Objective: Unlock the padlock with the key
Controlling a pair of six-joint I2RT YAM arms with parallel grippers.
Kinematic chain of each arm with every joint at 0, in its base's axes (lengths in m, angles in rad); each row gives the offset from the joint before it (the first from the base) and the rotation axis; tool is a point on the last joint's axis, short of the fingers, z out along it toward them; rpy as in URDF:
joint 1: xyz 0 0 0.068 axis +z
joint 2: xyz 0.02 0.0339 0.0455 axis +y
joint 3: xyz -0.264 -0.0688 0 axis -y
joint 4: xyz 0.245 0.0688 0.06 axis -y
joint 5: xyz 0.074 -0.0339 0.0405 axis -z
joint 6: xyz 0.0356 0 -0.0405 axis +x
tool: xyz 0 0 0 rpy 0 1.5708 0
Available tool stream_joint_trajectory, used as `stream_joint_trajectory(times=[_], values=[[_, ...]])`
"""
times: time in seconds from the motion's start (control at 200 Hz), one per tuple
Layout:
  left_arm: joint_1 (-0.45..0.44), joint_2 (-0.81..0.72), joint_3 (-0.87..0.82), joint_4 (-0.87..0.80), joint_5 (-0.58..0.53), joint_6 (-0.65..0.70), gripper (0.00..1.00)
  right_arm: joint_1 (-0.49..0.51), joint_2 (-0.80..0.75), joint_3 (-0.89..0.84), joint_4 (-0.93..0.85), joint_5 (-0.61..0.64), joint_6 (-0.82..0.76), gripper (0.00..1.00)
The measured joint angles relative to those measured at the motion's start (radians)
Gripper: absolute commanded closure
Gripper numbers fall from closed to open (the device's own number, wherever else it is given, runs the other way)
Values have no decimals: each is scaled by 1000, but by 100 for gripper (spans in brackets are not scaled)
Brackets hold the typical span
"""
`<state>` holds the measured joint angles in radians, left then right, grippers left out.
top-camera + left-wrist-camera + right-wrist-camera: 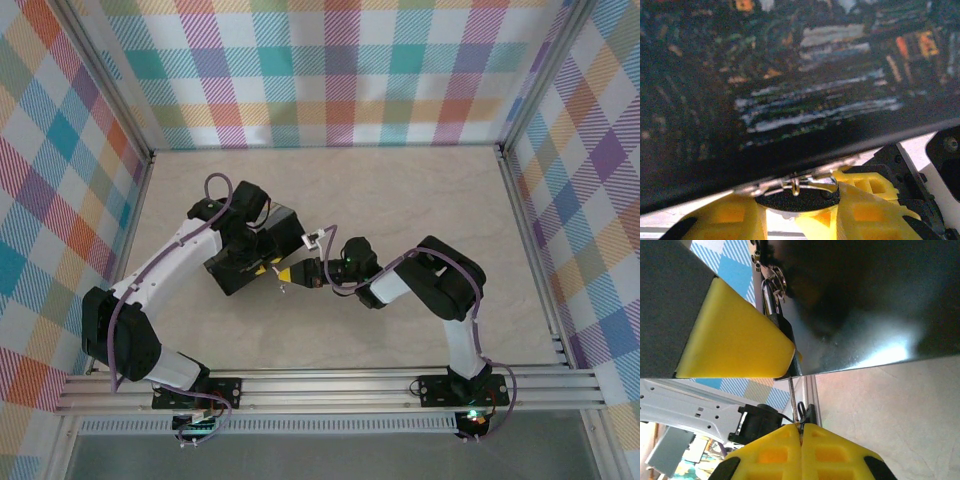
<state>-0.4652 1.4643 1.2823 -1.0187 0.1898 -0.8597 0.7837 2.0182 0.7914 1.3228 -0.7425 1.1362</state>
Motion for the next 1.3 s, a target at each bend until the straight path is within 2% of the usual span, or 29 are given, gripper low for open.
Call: stream_joint_trajectory(times=[0.31, 0.805, 0.885, 1.075, 1.305], values=[[10, 0, 5, 1, -24, 0, 100, -9, 44, 47, 18, -22, 39, 100], [18, -1, 11, 8, -61, 5, 100, -7, 53, 89, 1, -16, 246, 100], [18, -2, 12, 11, -64, 10, 100, -5, 48, 88, -16, -6, 226, 100], [18, -2, 19, 12, -60, 13, 100, 1, -41, 77, -187, 34, 84, 100], [18, -3, 19, 12, -29, 13, 100, 3, -72, 39, -198, 70, -42, 100]])
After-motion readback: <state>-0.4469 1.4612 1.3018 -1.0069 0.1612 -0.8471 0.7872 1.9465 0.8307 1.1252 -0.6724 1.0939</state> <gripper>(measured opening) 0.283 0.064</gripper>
